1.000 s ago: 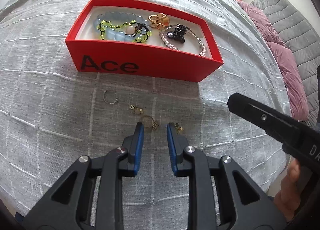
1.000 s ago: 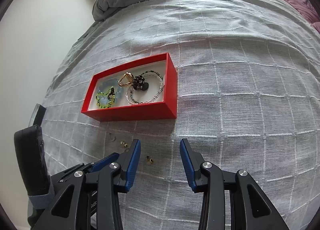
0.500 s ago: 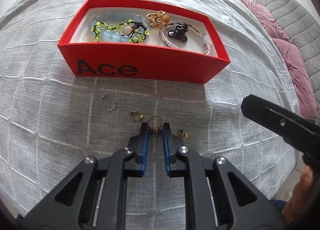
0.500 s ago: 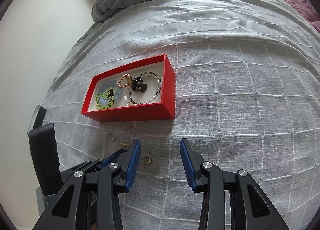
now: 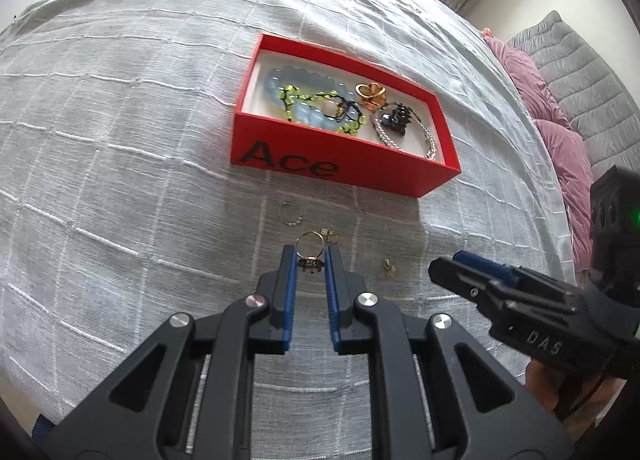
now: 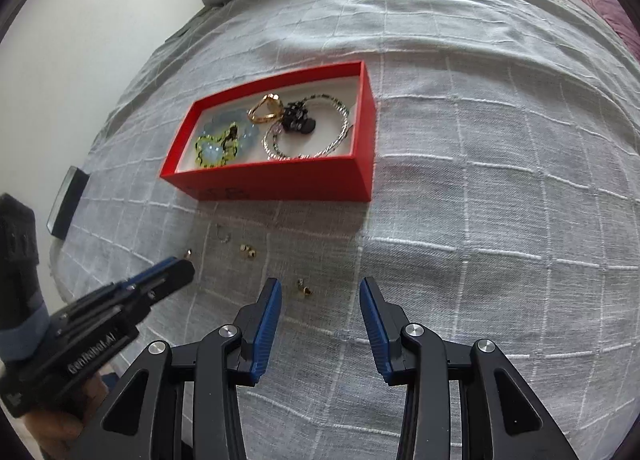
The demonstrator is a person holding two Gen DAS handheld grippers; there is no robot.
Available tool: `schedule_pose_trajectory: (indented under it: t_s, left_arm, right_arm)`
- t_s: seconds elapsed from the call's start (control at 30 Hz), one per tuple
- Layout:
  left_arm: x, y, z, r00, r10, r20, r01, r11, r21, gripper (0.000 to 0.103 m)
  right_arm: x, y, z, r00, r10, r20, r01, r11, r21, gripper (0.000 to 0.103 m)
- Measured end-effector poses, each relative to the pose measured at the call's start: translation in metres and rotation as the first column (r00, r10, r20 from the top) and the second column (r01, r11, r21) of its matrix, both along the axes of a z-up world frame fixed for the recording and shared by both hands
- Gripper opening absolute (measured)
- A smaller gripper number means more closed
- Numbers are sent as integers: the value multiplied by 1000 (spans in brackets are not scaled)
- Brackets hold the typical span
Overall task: Organize jewelry
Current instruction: 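Grasp the gold hoop earring with the left tool while the right grasps a gold stud earring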
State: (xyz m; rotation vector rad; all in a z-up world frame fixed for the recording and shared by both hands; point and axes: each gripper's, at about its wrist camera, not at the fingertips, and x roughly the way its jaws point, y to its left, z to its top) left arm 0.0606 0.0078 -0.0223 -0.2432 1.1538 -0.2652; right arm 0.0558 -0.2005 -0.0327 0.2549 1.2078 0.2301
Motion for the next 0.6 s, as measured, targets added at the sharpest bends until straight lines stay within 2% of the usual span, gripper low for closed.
schedule_pose_trajectory:
  t_s: [0.13,0.3,0.47,0.6]
  left_arm:
    - [1,3,-1,1000,11,-15,-12,1000,-21,15]
    - [-1,11,2,1000,17,-11,-17,999,-27,15]
    - [-1,14,2,999,26,-19,-26,999,-31,15]
    - [-1,15,3,999,30,-15,-30,999,-31,15]
  right_arm:
    - [-1,18,-13,998,52,-20,-53,998,-45,40]
    - [-1,29,-23,997,69,-32,-71,996,-61,38]
    - [2,34,-32,996,74,-41,-76,995,-71,20]
    - [5,31,-33,998,57,-39,-59,997,-53,18]
